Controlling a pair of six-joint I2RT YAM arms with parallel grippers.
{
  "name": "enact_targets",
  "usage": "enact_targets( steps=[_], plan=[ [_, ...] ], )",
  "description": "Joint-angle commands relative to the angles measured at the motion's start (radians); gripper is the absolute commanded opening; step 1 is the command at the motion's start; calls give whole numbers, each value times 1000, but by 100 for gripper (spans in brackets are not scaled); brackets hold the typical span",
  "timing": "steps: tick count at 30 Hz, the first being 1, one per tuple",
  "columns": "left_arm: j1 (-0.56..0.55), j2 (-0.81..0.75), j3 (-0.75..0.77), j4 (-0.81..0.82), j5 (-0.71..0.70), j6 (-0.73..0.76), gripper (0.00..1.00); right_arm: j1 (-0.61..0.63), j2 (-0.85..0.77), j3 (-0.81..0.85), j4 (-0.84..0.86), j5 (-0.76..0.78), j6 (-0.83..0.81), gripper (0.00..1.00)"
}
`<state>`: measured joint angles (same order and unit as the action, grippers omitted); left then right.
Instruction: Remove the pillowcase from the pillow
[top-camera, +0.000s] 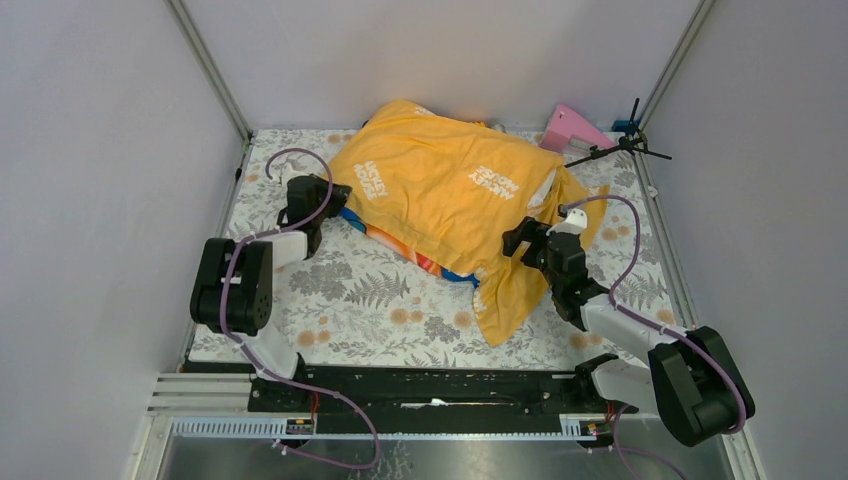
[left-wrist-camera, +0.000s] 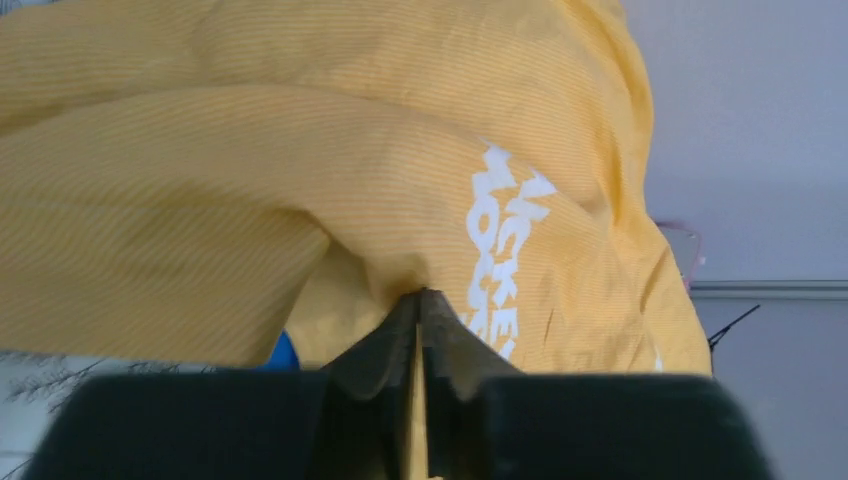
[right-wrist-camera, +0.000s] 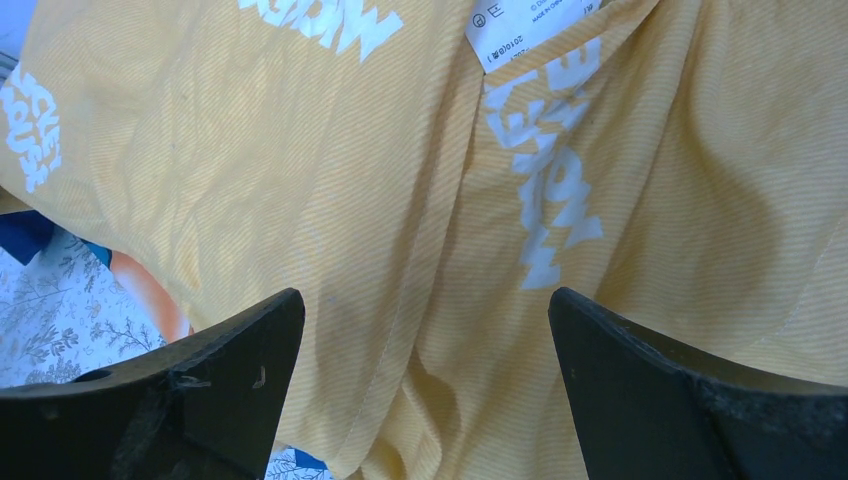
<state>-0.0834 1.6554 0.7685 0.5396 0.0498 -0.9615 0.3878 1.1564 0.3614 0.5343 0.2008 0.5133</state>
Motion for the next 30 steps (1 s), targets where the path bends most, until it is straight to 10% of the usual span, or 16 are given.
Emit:
enact_targets(
  steps=[1,15,23,25,28,30],
  plan=[
    [-1,57,76,3,-20,2,0,0,-5,5,44,32,13,100],
    [-5,-685,-289,-255,-590,-76,0,0,20,20,40,1,33,100],
    [-6,-808,-347,-387,-709,-168,0,0,16,22,32,6,32,100],
    [-6,-789,-352,-314,-641,-93,21,1,12,22,30,10,29,100],
    [-6,-692,-296,-235,-455,-3,89,1,9,20,29,14,28,100],
    [-5,-590,-216,-277,-363,4,99,0,6,21,28,14,27,100]
  ],
)
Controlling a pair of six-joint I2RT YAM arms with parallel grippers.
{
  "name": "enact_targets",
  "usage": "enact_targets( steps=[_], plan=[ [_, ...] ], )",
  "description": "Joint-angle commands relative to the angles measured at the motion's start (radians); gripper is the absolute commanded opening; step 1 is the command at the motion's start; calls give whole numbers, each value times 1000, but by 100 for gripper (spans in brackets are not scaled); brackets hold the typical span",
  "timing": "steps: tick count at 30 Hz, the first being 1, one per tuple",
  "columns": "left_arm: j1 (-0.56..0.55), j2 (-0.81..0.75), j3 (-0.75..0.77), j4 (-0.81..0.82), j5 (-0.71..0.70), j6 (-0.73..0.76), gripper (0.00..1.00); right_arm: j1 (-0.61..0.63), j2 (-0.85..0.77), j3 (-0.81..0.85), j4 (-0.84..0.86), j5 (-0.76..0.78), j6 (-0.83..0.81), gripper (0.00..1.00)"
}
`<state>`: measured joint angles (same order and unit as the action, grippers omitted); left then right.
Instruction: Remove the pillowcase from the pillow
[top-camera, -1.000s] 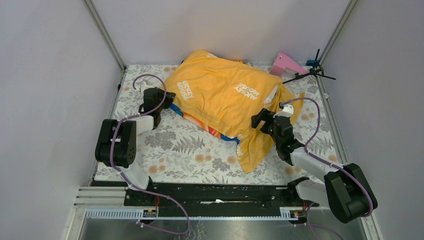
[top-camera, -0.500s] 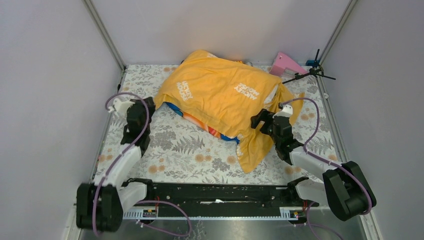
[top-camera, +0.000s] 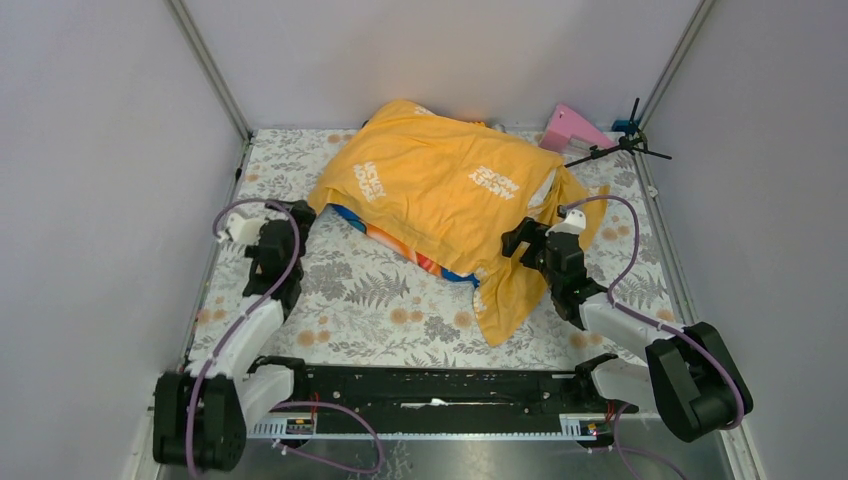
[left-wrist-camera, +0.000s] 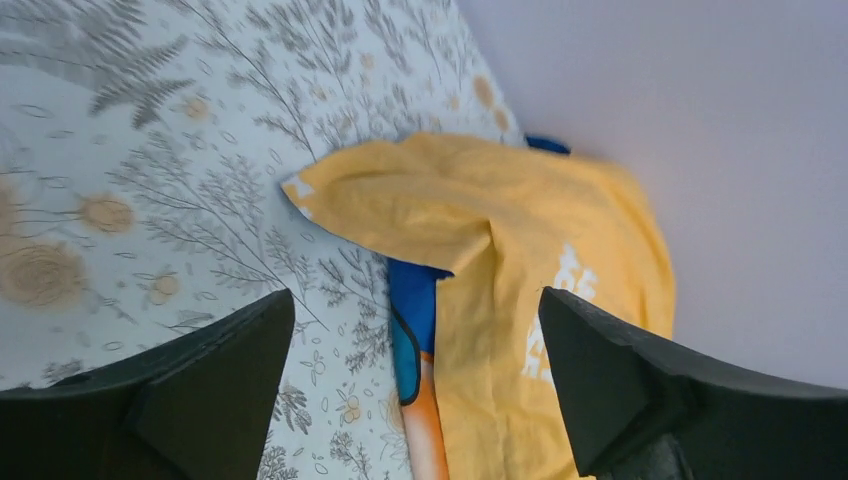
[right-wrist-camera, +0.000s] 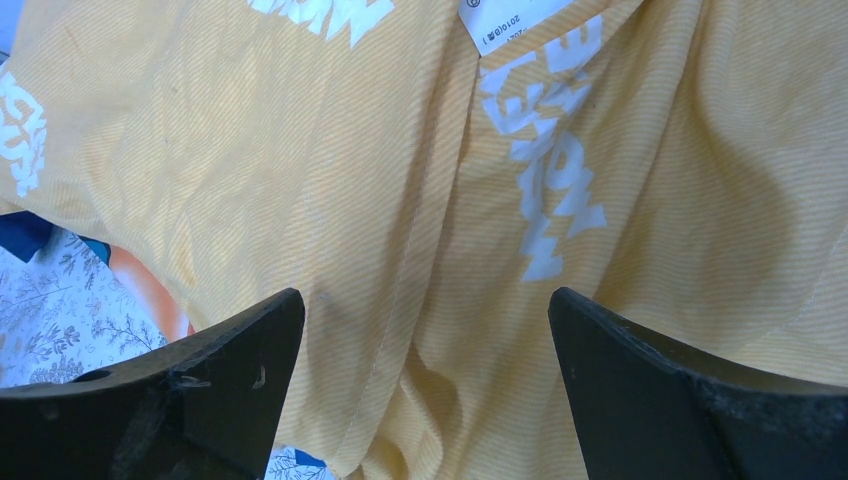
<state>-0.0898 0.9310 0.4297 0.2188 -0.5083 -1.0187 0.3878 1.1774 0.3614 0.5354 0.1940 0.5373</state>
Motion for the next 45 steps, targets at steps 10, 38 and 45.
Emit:
enact_targets(
  steps=[10,38,45],
  plan=[
    [1,571,345,185,494,-13,99,0,-27,18,21,36,-10,100],
    [-2,-18,-14,148,-84,-60,2,1,-38,23,2,67,11,100],
    [-32,88,136,56,202,114,63,1,-28,26,0,73,12,100]
  ],
)
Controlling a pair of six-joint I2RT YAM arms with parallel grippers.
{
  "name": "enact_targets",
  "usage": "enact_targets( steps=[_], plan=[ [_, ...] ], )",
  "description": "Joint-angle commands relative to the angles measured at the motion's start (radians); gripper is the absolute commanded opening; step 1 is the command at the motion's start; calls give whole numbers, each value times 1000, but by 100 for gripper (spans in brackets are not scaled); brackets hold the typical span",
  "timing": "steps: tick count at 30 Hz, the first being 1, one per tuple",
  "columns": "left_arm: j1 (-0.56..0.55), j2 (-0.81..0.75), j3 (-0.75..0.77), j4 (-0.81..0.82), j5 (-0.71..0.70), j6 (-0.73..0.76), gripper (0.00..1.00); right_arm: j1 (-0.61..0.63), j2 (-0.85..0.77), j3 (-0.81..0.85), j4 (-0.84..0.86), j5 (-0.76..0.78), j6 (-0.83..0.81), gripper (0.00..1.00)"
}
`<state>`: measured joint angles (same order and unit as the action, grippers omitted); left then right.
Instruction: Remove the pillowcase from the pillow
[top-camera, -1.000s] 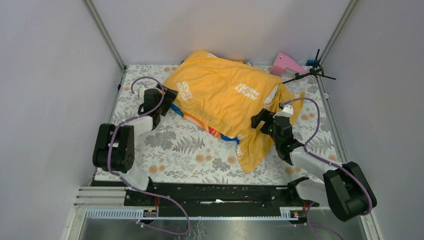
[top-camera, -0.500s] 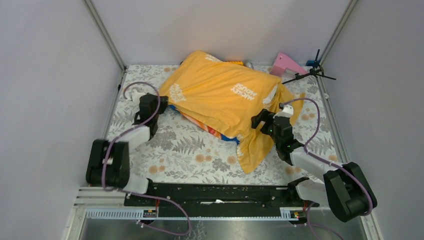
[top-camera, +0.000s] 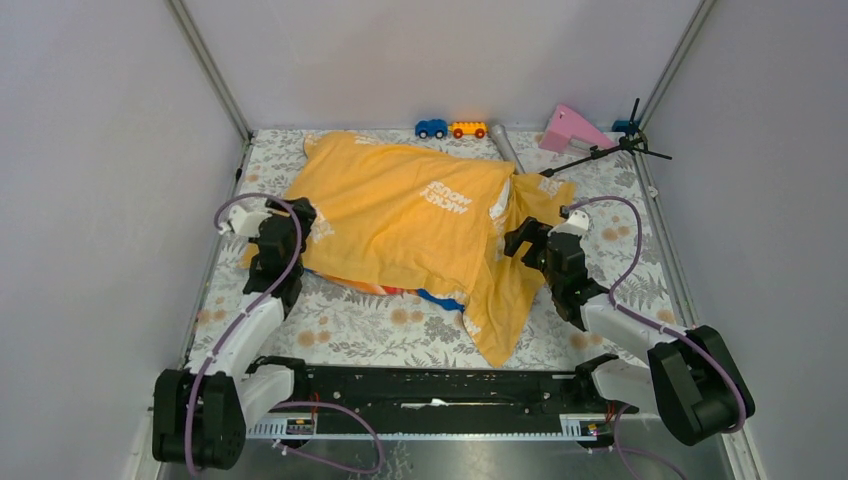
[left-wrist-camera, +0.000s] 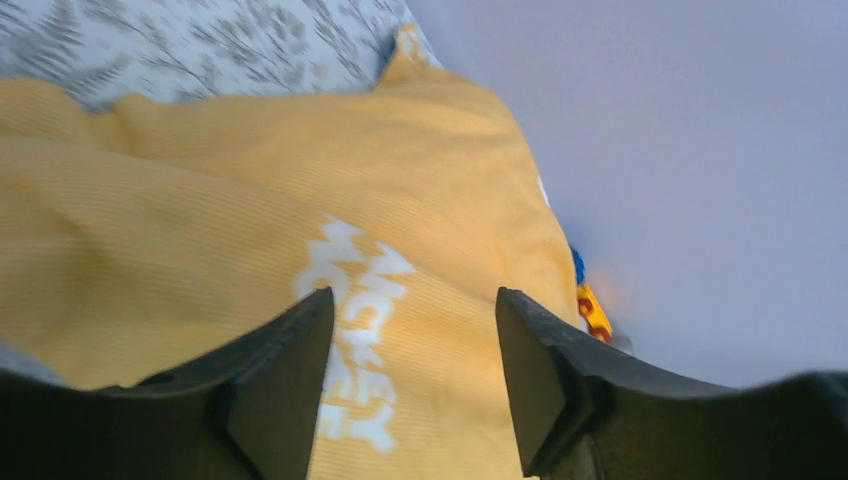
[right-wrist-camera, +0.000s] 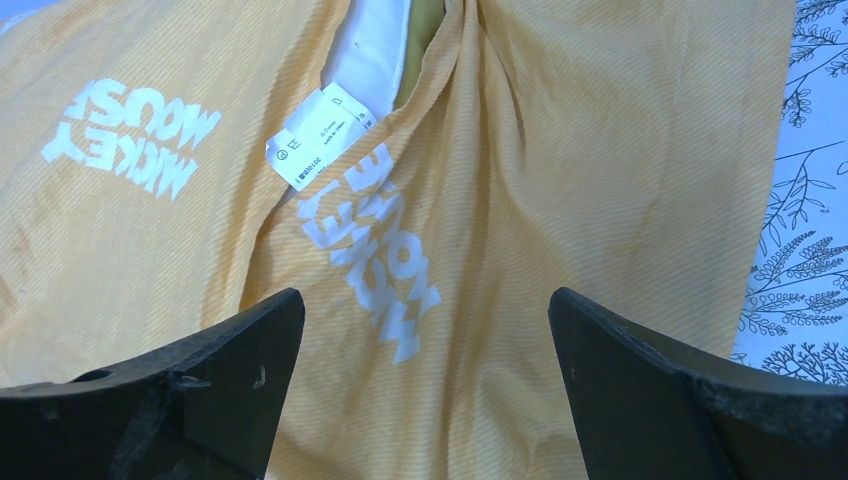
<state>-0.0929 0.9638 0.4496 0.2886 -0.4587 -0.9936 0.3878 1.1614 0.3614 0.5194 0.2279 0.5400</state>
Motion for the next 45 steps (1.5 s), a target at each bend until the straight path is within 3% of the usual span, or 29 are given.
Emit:
enact_targets(
  steps=[1,2,7,12,18,24,28,29,31,33,37,42,45],
  plan=[
    [-58,65,120,8,175,104,66,0,-4,28,18,30,7,100],
    [-94,73,122,35,189,134,68,1,4,30,24,18,-64,99],
    [-343,149,214,127,297,412,73,0,44,51,23,-24,3,99],
    [-536,376,470,-53,419,623,75,0,42,55,12,-25,6,99],
    [-620,697,749,-244,611,710,71,1,3,35,11,19,6,99],
    [-717,800,821,-270,651,783,69,0,-50,10,12,66,12,99],
    [-720,867,866,-330,664,782,68,1,-77,-7,23,77,12,99],
    [-720,881,877,-341,663,781,60,1,-78,-7,24,78,12,99],
    [-720,895,889,-368,594,771,33,0,-76,-8,24,79,9,99],
    [-717,860,848,-345,492,752,19,1,-70,-5,24,75,7,99],
    [-691,744,713,-219,438,714,11,1,-40,7,41,5,-11,99],
    [-652,647,579,-101,454,648,10,0,67,78,76,-276,-55,99],
    [-633,611,504,-28,491,634,9,0,115,85,119,-304,-29,99]
  ],
)
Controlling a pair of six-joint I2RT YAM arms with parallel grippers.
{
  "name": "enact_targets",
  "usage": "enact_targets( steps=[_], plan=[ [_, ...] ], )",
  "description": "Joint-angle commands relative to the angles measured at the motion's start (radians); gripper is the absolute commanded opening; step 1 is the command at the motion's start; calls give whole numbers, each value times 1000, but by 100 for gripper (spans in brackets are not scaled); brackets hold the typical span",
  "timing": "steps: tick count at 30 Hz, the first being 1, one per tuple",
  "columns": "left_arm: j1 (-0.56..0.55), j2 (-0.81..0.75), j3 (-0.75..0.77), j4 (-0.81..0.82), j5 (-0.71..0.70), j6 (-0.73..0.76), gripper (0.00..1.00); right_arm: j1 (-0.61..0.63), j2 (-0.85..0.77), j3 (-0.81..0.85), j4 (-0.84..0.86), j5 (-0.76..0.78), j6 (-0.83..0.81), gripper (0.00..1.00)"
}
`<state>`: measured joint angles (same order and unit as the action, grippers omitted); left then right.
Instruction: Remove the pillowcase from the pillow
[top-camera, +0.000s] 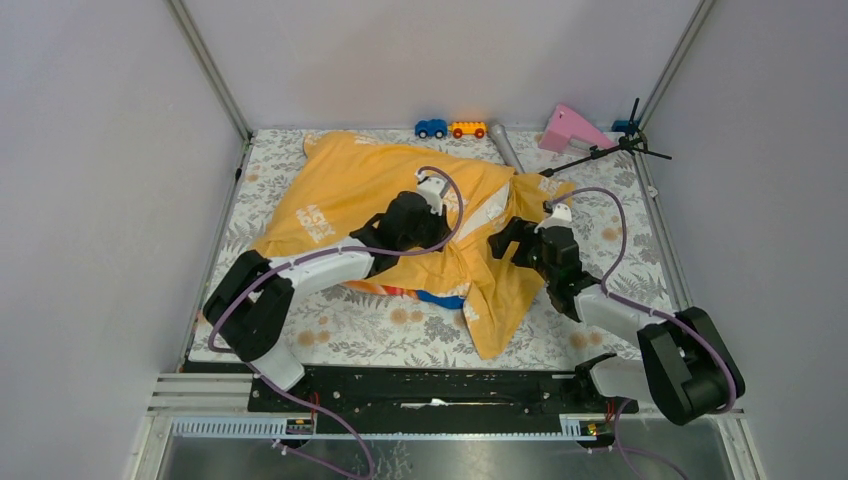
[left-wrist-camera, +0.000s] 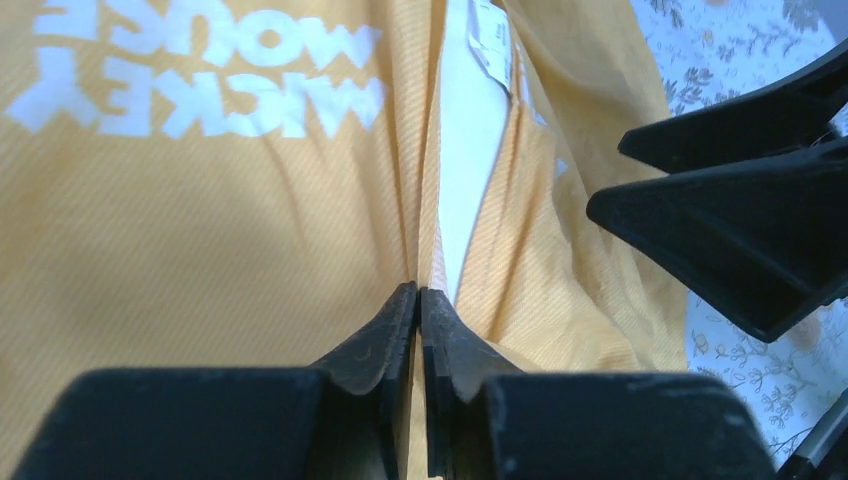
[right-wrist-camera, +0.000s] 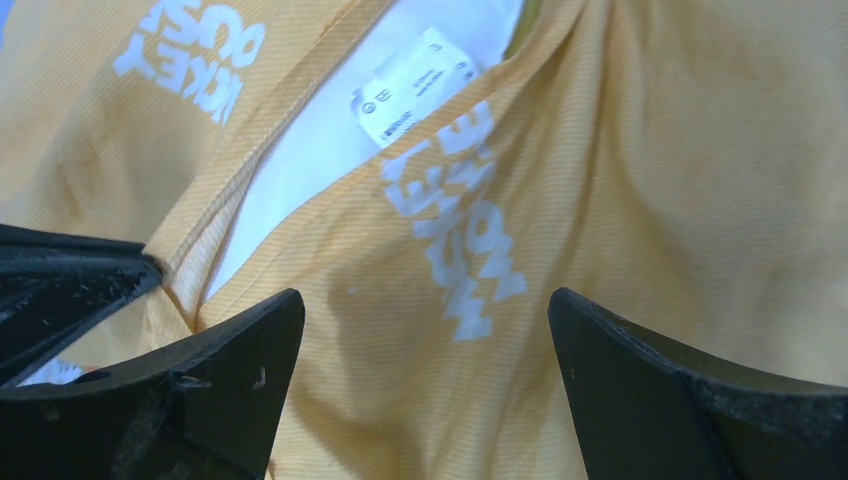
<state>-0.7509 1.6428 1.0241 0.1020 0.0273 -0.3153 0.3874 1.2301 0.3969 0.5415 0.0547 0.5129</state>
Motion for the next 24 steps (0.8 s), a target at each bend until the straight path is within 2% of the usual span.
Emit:
enact_targets(
  steps=[1,9,15,17,21,24],
  plan=[
    [30,-76,-86,177,12,-47,9,1,55,50,106,-133,7,99],
    [51,-75,-140,226,35,-48,5,21,163,91,161,-219,37,99],
    [54,-72,-150,224,13,-47,5,69,170,109,129,-116,5,99],
    [57,-76,-145,204,-6,-49,4,71,175,126,76,-66,-4,99],
    [63,-113,-175,222,-50,-61,4,71,195,201,-133,79,-37,99],
    [65,-149,-204,242,-85,-68,4,72,181,215,-213,109,-46,99]
  ],
)
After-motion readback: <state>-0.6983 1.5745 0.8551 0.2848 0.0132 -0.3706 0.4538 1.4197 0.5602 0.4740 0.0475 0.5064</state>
